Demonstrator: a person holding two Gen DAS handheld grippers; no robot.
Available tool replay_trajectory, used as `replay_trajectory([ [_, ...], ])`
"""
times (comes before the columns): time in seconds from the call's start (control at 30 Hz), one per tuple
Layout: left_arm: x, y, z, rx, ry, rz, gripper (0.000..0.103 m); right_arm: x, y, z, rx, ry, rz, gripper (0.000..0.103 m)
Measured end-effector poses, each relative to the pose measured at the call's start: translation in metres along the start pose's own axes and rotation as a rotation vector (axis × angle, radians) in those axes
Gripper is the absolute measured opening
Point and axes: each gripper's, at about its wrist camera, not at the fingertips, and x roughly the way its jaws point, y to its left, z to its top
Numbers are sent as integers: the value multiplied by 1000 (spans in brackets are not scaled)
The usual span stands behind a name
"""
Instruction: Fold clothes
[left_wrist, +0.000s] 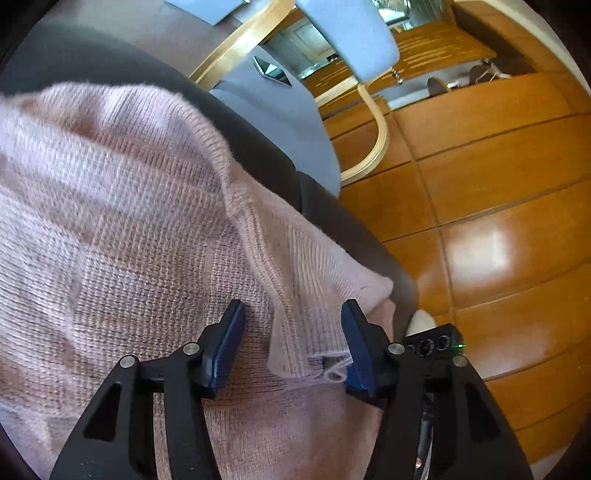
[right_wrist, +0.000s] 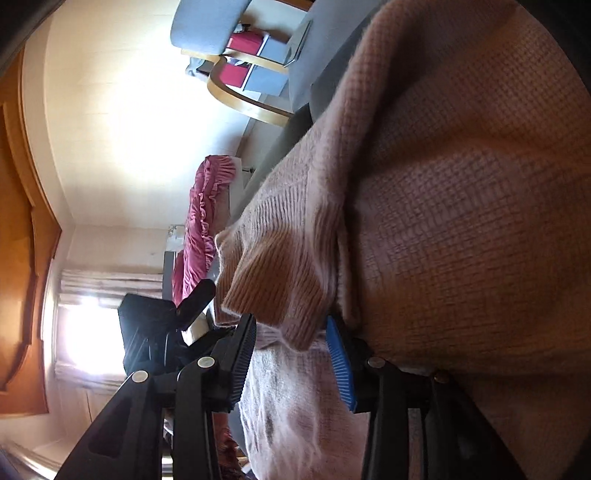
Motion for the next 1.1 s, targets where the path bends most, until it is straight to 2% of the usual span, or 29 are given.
replay_trajectory([
  [0.03,1,3,-2,2,-10,-9,49,4,-1,2,8,0,-2,39],
  [0.07,2,4,-4,13,-18,-6,37,6,-1,3,6,-7,3,39],
  [0.1,2,5,-7,27,-29,-4,30,7,1,4,-7,-18,6,39],
  [0.23,2,10,-13,101,-71,2,19,4,10,0,-191,-95,-48,9],
  [0.33,2,11,-13,135,-79,-9,12,9,3,-2,-236,-103,-37,5],
  [0.4,1,13,-15,142,-85,-34,8,8,-3,-1,-234,-110,2,4],
  [0.47,-5,12,-17,149,-83,-77,7,2,-7,-1,-232,-129,52,4],
  [0.63,-11,5,-19,176,-52,-50,7,-29,-10,6,-252,-207,185,4],
  [0.87,-19,-5,-23,215,-10,-11,7,-34,-28,17,-195,-174,150,4],
  [1.1,-8,-3,-32,249,44,44,7,-28,-23,20,-222,-166,105,5],
])
